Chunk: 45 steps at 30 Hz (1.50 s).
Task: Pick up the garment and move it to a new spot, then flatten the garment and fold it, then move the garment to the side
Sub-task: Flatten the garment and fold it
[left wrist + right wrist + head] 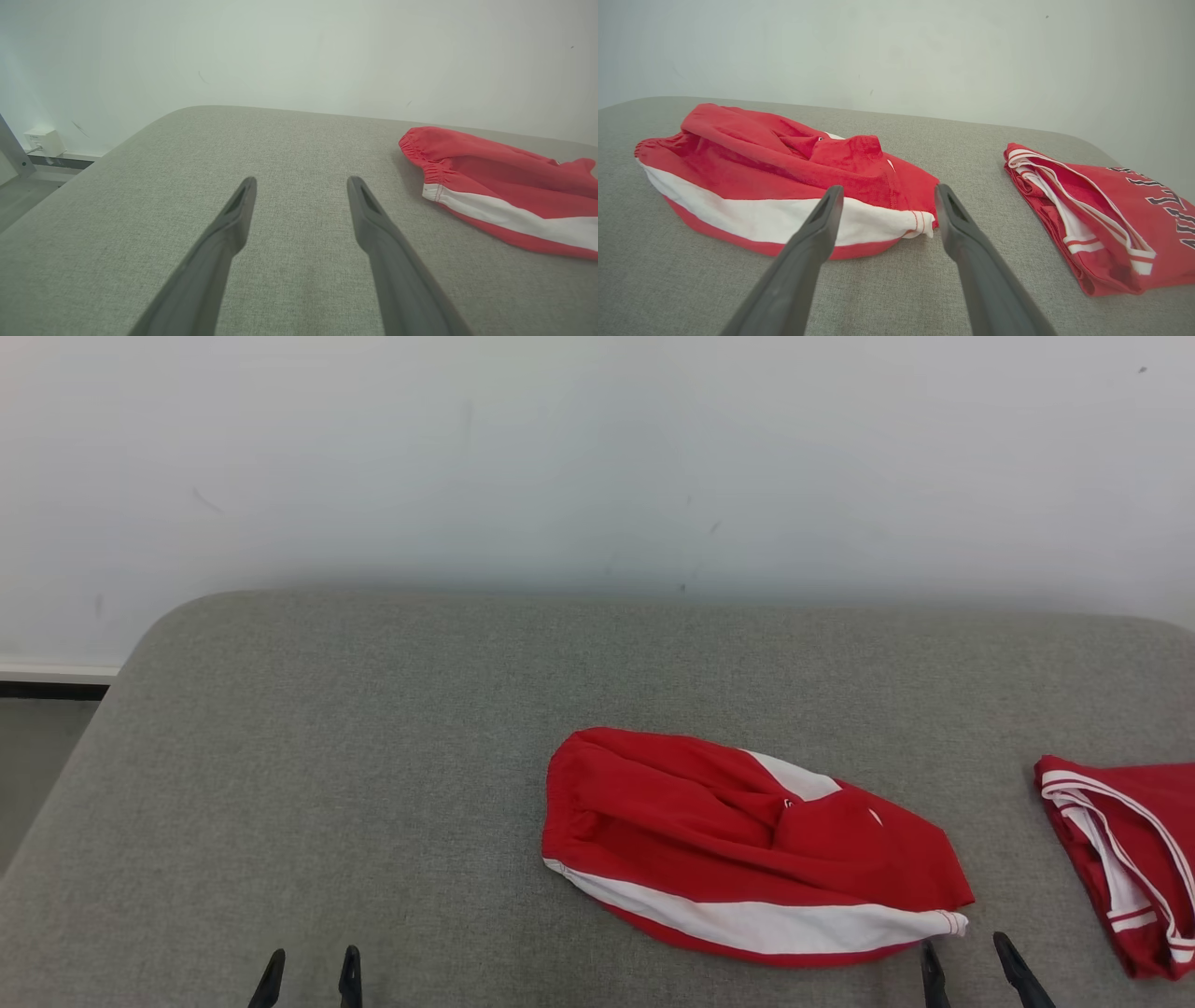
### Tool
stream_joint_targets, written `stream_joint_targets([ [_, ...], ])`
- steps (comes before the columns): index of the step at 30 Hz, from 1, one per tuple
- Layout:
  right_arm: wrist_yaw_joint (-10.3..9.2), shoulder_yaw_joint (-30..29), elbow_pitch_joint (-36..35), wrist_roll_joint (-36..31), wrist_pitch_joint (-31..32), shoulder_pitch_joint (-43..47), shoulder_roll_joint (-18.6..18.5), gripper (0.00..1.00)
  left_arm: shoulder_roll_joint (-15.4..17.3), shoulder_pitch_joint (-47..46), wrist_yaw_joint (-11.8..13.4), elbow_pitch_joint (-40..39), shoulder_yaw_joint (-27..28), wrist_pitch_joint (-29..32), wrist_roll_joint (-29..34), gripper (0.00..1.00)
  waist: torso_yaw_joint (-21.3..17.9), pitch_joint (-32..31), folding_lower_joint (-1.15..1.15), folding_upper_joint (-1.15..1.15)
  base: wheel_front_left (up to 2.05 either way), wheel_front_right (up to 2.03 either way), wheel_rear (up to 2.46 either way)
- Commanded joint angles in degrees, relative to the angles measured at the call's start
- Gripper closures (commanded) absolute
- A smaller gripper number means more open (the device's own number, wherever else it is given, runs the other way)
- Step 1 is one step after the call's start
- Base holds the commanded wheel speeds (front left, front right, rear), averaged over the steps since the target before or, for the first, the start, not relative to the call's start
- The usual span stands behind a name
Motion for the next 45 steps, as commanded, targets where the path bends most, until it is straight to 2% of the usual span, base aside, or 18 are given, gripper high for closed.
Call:
stream_joint_targets([
  [1, -0.16, -0.04, 0.07, 0.08, -0.30, 0.39, -0.03, 0.00, 0.02, -0.59, -0.16, 0.12, 0.06, -0.14, 0.04, 0.00, -0.11, -0.02, 0.00, 0.00, 0.00, 0.00, 0.00],
  [20, -0.16, 0.25, 0.31, 0.74, -0.50, -0.37, -0.03, 0.00, 0.07, -1.59, -0.39, 1.54, -1.76, -0.15, -0.52, 0.00, -1.57, 0.13, 0.00, 0.00, 0.00, 0.00, 0.00],
  [28, -0.16, 0.51, 0.39, 0.91, -0.03, -1.71, -0.03, 0.00, 0.24, -3.88, -0.36, 3.86, -4.25, -0.15, -2.45, 0.00, -2.54, 1.29, 0.00, 0.00, 0.00, 0.00, 0.00],
  [33, -0.16, 1.69, -0.16, 0.88, 1.70, -4.90, -0.02, 0.00, 1.66, -8.63, -0.36, 9.17, -8.71, -0.15, -4.98, 0.00, -4.22, 3.05, 0.00, 0.00, 0.00, 0.00, 0.00],
  [40, -0.16, 5.34, -0.50, 0.07, 2.30, -9.97, -0.04, 0.00, 6.49, -19.25, -0.35, 18.13, -19.27, 0.07, -10.78, 0.00, -7.64, 7.54, 0.00, 0.00, 0.00, 0.00, 0.00],
  [45, -0.16, 5.88, -0.14, 0.12, 2.14, -11.29, -0.07, 0.00, 8.93, -24.25, -0.34, 21.04, -24.72, 0.00, -15.34, 0.00, -9.49, 9.86, 0.00, 0.00, 0.00, 0.00, 0.00],
])
